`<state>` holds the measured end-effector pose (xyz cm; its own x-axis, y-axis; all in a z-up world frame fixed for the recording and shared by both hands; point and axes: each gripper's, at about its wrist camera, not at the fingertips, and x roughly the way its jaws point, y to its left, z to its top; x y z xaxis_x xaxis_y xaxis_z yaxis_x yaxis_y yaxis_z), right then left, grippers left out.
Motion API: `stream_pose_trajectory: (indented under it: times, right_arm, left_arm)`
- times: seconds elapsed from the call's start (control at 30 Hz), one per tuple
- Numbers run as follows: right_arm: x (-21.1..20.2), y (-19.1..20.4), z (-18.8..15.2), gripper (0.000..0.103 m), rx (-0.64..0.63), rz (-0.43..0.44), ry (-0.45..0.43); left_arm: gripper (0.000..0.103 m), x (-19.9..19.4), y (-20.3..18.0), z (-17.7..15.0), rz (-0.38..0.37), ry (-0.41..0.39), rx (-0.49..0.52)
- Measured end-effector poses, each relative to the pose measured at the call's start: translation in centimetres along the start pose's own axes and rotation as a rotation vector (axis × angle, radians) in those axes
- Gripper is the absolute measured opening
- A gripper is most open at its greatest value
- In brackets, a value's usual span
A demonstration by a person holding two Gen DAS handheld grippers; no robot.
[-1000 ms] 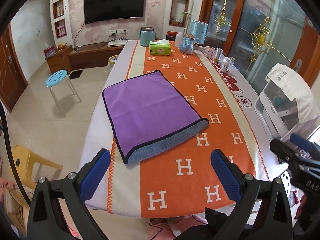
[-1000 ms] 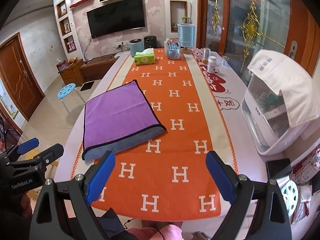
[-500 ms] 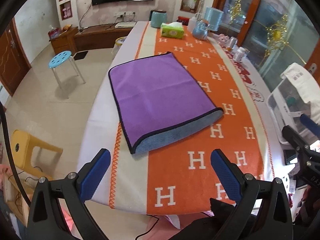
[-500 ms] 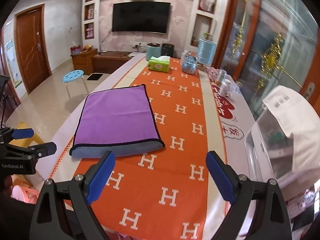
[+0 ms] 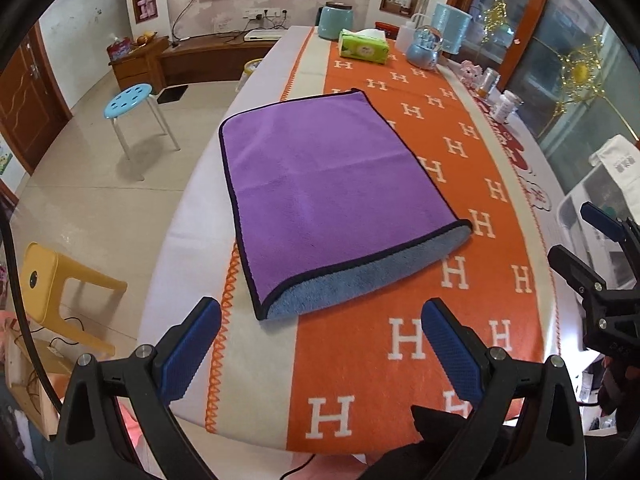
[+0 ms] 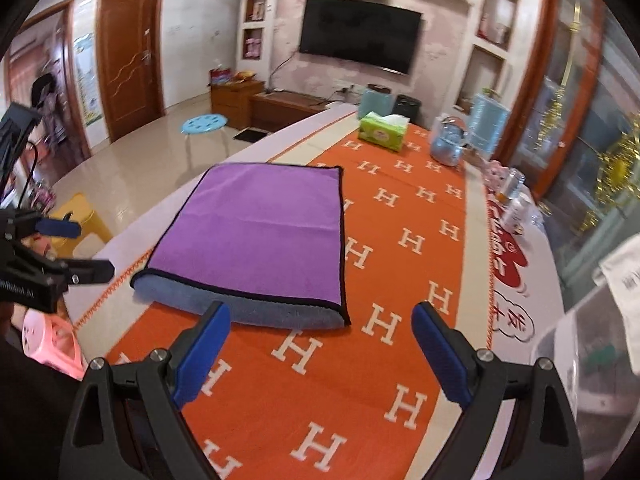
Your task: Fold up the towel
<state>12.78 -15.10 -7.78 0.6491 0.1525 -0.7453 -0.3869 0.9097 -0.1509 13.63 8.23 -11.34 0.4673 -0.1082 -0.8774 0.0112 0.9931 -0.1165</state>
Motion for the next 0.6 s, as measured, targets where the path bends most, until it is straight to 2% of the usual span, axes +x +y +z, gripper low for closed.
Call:
stream_pose_trajectory:
  times: [0.2,0.37,0.6]
  right_arm:
    - [3.7,-1.3,-0.4,0.092,-0.064,0.041,0.035]
    - [6.7,-2.2,-0.9,0.084,-0.107,0.081,0.068]
    - [10.4,-2.5,-1.6,0.076,-0.141,0.125,0.100]
  left_arm:
    - [0.100,2.6,0.9,0.4,0.027,0.002,-0.007]
    - [0.100,4.8,1.4,1.0,0.060,0.003,0.023]
    - [0.100,7.5,1.7,1.3,0.055,0.033,0.049]
